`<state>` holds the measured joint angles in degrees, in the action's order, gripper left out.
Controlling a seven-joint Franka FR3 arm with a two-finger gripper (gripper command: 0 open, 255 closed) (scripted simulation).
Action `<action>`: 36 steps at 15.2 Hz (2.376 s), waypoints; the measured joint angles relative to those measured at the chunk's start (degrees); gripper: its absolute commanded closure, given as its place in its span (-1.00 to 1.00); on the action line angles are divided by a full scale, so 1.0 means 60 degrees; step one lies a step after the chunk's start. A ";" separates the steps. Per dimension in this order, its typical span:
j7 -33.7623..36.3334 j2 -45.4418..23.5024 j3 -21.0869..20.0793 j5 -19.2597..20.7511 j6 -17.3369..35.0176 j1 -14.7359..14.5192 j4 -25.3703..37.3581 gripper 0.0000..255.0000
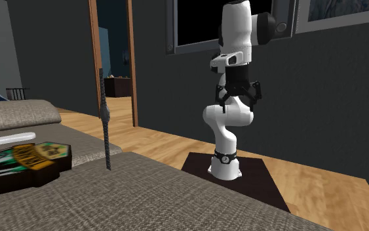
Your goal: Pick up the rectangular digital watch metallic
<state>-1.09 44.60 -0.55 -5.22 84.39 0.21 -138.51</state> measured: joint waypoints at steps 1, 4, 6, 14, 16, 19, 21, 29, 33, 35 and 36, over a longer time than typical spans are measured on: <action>0.0000 0.0000 0.0000 0.0000 0.0000 0.0000 0.0000 -1.00; -0.0186 -0.0348 0.0216 0.0249 0.0393 0.0166 0.0274 -1.00; -0.0360 -0.0677 0.0417 0.0454 0.0822 0.0310 0.0472 -1.00; -0.0941 -0.2118 0.1175 0.0993 0.2154 0.0768 0.1895 -1.00; -0.1084 -0.2485 0.1367 0.1060 0.2507 0.0859 0.2242 -1.00; -0.1308 -0.3003 0.1658 0.1115 0.2898 0.0983 0.2873 -1.00; -0.1432 -0.3363 0.1832 0.1108 0.3076 0.1045 0.3390 -1.00; -0.2109 -0.4894 0.2655 0.0780 0.3927 0.1292 0.5384 -1.00; -0.2479 -0.5726 0.3076 0.0396 0.4162 0.1425 0.6602 -1.00; -0.2774 -0.6258 0.3356 0.0088 0.4118 0.1540 0.7453 -1.00; -0.2845 -0.6377 0.3437 -0.0017 0.4227 0.1585 0.7608 -1.00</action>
<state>-18.16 6.33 20.07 -5.32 109.75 9.72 -92.86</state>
